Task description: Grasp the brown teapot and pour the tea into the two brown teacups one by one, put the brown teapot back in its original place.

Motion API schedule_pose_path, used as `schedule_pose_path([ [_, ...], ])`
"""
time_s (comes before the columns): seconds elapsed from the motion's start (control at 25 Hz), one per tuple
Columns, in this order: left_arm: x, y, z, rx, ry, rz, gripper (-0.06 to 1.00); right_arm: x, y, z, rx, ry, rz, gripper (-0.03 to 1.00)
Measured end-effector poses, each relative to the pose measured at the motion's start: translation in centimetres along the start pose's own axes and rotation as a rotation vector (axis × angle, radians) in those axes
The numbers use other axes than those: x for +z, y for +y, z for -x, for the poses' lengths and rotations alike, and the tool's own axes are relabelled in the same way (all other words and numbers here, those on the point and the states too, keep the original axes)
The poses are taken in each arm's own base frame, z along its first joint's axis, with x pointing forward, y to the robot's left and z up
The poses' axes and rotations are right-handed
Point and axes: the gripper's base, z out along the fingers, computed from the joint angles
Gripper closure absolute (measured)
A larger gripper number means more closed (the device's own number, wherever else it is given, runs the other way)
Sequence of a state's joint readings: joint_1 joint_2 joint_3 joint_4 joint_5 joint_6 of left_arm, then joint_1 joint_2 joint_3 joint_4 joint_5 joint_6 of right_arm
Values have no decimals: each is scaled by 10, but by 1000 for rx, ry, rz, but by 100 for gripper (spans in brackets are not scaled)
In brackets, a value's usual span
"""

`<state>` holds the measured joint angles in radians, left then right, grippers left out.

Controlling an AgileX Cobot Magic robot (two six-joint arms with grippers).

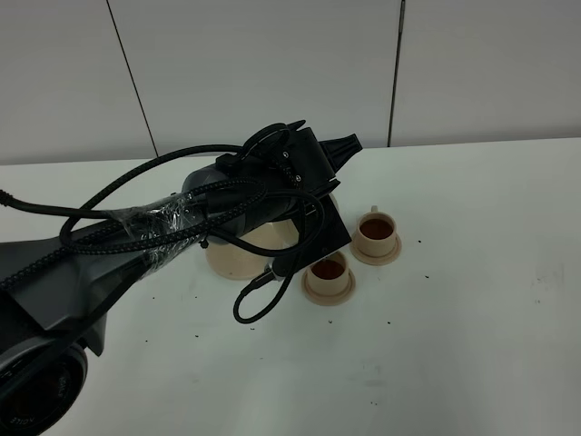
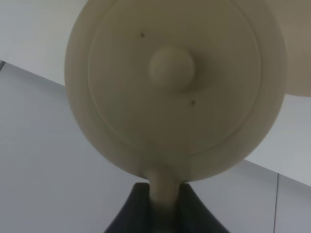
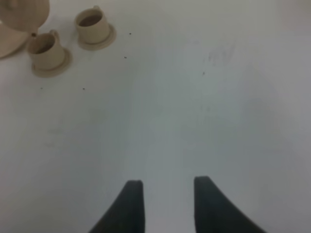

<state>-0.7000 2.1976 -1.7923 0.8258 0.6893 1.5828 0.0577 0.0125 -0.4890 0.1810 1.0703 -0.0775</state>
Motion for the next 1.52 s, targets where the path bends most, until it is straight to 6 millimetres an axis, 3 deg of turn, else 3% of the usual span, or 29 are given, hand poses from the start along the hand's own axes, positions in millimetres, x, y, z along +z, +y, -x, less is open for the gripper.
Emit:
schedule_pose_path([
  [1.52,4,0,5,27,2,-8,78,0,0,0,0,0,0,72],
])
